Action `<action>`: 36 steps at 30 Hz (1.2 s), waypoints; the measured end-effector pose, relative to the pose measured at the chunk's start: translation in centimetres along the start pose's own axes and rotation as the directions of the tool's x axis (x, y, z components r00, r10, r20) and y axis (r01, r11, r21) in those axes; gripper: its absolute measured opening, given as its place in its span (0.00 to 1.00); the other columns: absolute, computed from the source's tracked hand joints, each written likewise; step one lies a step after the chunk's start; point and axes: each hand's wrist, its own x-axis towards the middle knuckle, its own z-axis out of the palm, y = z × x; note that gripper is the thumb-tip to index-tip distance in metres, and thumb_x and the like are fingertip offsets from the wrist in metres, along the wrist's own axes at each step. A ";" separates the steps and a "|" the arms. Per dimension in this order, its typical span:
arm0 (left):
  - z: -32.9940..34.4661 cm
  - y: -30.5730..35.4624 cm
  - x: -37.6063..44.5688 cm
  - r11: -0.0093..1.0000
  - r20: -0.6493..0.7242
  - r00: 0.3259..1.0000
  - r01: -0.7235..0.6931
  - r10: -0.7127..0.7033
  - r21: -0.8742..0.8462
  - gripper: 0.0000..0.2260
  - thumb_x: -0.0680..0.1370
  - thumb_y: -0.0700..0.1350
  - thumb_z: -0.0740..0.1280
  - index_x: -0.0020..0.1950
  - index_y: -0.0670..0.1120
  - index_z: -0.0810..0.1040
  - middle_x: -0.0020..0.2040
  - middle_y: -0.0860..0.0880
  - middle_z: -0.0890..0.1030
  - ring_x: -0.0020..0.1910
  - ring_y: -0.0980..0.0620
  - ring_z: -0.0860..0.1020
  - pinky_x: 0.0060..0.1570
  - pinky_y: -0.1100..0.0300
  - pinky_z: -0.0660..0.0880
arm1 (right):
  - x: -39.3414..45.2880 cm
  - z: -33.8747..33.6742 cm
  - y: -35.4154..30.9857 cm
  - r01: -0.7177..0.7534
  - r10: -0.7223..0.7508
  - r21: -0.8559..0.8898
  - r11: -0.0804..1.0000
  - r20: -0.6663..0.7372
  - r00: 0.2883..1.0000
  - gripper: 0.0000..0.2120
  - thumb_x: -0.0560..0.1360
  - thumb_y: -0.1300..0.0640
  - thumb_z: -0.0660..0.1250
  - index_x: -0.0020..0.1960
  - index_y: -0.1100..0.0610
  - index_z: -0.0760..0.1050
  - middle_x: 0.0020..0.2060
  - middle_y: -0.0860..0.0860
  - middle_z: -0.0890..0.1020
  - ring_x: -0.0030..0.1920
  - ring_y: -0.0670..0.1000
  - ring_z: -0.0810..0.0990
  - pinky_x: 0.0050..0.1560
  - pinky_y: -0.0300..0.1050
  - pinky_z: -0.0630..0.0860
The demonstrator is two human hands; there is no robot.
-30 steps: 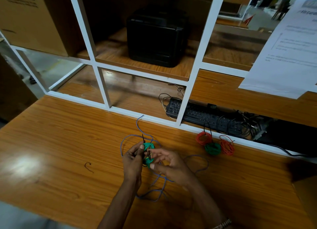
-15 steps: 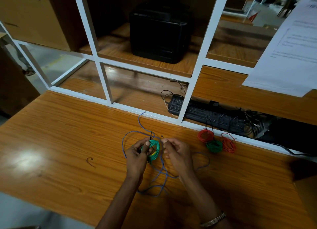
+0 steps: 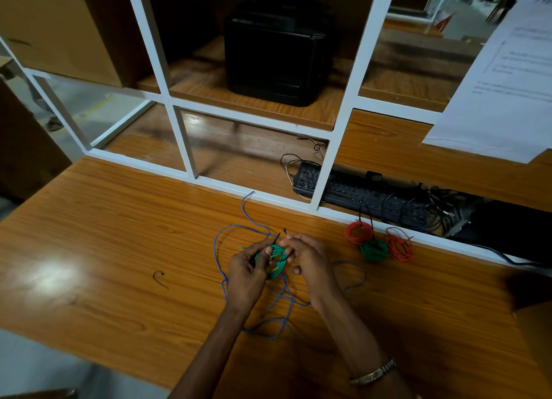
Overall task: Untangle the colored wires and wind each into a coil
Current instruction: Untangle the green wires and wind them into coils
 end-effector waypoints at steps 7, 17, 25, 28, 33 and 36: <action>0.4 0.9 -0.3 0.998 0.016 0.998 -0.055 0.054 0.019 0.11 0.83 0.39 0.67 0.60 0.49 0.87 0.55 0.56 0.88 0.56 0.55 0.85 0.57 0.49 0.82 | -0.4 0.4 -0.4 -0.083 0.083 -0.025 0.996 0.006 0.997 0.04 0.76 0.58 0.68 0.44 0.58 0.78 0.35 0.54 0.70 0.28 0.44 0.66 0.26 0.36 0.61; 0.3 0.8 -0.4 0.998 0.012 0.998 -0.057 0.057 0.013 0.11 0.83 0.37 0.68 0.60 0.48 0.87 0.56 0.54 0.88 0.57 0.55 0.85 0.56 0.53 0.83 | -0.4 0.2 -0.6 -0.044 0.044 0.047 0.998 -0.002 0.999 0.07 0.78 0.57 0.67 0.42 0.57 0.79 0.36 0.55 0.70 0.30 0.45 0.66 0.29 0.39 0.60; 0.3 0.1 -0.4 0.997 0.008 0.998 -0.057 0.057 0.060 0.11 0.83 0.40 0.69 0.60 0.51 0.87 0.55 0.55 0.88 0.54 0.54 0.86 0.54 0.46 0.84 | -0.6 -0.1 -0.7 -0.076 0.077 0.016 0.997 -0.042 0.996 0.09 0.74 0.59 0.69 0.35 0.53 0.77 0.32 0.50 0.71 0.29 0.44 0.67 0.31 0.40 0.61; 0.2 0.4 -0.5 0.996 0.014 0.998 -0.066 0.065 0.066 0.11 0.83 0.40 0.68 0.60 0.51 0.87 0.56 0.55 0.88 0.56 0.56 0.85 0.55 0.46 0.84 | -0.7 -0.1 -0.7 -0.053 0.055 0.051 0.997 -0.029 0.998 0.07 0.75 0.59 0.68 0.38 0.54 0.78 0.35 0.52 0.71 0.30 0.45 0.66 0.30 0.39 0.60; 0.3 0.7 -0.5 0.997 0.011 0.998 -0.055 0.054 0.056 0.12 0.83 0.40 0.68 0.59 0.54 0.87 0.55 0.56 0.88 0.56 0.56 0.86 0.55 0.46 0.84 | -0.8 -0.1 -0.5 -0.045 0.048 0.057 0.997 -0.042 0.998 0.10 0.79 0.57 0.66 0.40 0.55 0.81 0.35 0.52 0.73 0.31 0.44 0.68 0.30 0.40 0.61; 0.3 0.8 -0.6 0.997 0.008 0.998 -0.056 0.056 0.059 0.11 0.83 0.42 0.68 0.59 0.54 0.87 0.54 0.56 0.88 0.55 0.56 0.86 0.54 0.45 0.84 | -0.8 -0.1 -0.6 -0.045 0.047 0.041 0.998 -0.039 0.998 0.08 0.77 0.57 0.67 0.40 0.54 0.80 0.35 0.53 0.72 0.31 0.45 0.67 0.31 0.40 0.61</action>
